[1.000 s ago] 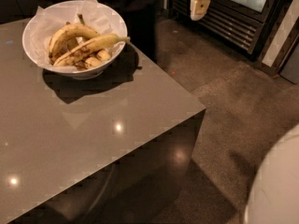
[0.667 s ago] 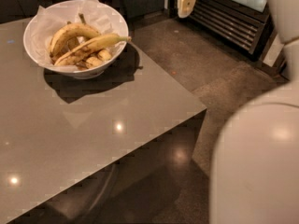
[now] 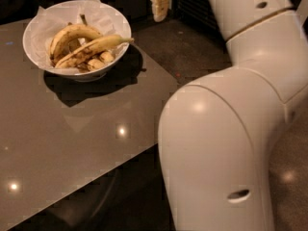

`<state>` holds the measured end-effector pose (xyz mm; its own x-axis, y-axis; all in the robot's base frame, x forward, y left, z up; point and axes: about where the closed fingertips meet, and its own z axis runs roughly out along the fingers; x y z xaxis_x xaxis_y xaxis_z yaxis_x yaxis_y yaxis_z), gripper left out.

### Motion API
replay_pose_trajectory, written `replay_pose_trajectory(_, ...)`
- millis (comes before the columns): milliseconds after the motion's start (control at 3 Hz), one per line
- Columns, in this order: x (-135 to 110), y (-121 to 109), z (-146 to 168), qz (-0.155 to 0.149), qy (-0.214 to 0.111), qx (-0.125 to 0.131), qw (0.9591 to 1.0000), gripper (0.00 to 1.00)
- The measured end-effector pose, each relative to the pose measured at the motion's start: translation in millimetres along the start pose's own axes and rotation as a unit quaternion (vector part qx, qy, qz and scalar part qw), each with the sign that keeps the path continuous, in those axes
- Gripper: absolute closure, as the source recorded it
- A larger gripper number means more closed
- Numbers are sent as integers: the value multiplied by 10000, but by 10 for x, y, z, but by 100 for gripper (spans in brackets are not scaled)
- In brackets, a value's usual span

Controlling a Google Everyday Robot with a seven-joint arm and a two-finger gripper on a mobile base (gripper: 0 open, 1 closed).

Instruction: Pick banana from white bowl

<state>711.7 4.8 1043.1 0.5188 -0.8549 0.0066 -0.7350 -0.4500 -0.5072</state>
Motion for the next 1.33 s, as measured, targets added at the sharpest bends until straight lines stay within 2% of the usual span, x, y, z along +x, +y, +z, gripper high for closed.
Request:
replay_pose_trajectory(333,-152,-95,154,-214,-87,-66,9997,5)
replay_pose_trajectory(667,-308,-172,245,-326,-171,-104,9993,14)
replay_pose_trajectory(1000,-451,-219,331,-280,-301,-153,9990,32)
replay_pose_trajectory(1333,-577,-225,420,-149,-466,-240,9985,36)
